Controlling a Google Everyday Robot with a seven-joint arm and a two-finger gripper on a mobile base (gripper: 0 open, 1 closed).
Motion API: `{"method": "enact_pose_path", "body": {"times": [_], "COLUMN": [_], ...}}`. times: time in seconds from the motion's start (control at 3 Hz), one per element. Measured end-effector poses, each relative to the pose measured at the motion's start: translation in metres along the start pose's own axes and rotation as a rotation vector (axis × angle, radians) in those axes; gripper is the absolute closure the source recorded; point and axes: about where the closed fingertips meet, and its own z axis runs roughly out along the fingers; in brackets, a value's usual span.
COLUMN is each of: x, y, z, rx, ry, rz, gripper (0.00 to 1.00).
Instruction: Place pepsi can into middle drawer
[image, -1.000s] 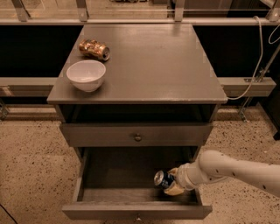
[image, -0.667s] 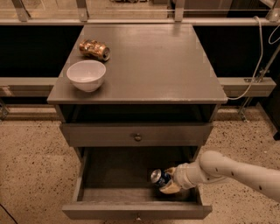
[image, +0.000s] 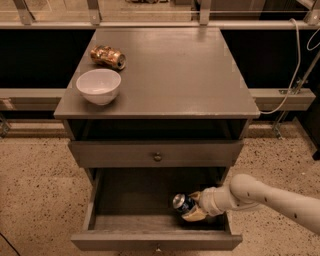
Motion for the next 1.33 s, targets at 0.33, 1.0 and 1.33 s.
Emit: {"method": "enact_pose_path", "body": {"times": [0.33,1.0,1.33], "x": [0.0,-0.09,-0.096], "y": [0.001,0.042,0.041], "z": [0.002,-0.068,-0.075], "rx": [-0.003,0.038,0.05], "ry": [-0.001,-0.106,-0.109], "rz": [0.0,-0.14,-0.151], "gripper": [0.06,0.0,0.0]}}
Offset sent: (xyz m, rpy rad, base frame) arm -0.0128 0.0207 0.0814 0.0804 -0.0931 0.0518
